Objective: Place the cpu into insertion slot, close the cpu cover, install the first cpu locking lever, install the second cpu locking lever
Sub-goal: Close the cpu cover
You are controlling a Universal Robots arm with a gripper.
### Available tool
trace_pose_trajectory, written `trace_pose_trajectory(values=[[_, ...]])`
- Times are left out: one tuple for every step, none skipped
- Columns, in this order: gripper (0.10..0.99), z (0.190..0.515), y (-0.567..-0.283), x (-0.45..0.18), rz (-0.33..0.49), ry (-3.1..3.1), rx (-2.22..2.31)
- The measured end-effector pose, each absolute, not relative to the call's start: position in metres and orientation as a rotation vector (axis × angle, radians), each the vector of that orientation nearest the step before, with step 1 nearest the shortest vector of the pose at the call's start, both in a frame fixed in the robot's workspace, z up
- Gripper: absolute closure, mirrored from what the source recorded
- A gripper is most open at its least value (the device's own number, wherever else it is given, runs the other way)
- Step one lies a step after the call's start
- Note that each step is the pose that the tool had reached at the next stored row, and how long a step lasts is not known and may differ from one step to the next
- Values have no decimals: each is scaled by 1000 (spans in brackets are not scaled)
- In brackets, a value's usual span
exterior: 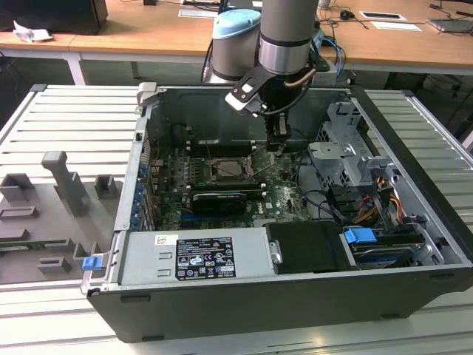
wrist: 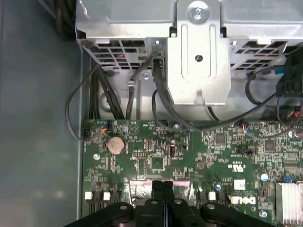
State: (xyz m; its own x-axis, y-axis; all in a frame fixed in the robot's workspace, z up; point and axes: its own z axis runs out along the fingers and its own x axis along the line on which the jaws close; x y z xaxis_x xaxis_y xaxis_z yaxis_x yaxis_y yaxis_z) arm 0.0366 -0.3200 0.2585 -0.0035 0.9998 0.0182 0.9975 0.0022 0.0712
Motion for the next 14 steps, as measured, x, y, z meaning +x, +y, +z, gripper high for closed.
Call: trace_pose_trajectory(values=[[980, 258, -320, 40, 98, 2197, 2191], [980, 258, -320, 43, 97, 2197, 2191], [980, 258, -320, 46, 97, 2198, 2192], [980, 257, -320, 49, 96, 2198, 2192], [980, 257, -320, 51, 96, 2199, 2192], [980, 256, -319, 53, 95, 2199, 2192], [980, 256, -319, 55, 94, 2199, 2193], [980, 255, -319, 56, 93, 2200, 2193], [980, 254, -319, 59, 91, 2201, 2194], [980, 253, -319, 60, 90, 2201, 2194], [980, 252, -319, 61, 89, 2202, 2195], [980, 250, -319, 61, 88, 2202, 2195], [980, 249, -319, 61, 87, 2203, 2196], [980, 245, -319, 62, 86, 2204, 2196]])
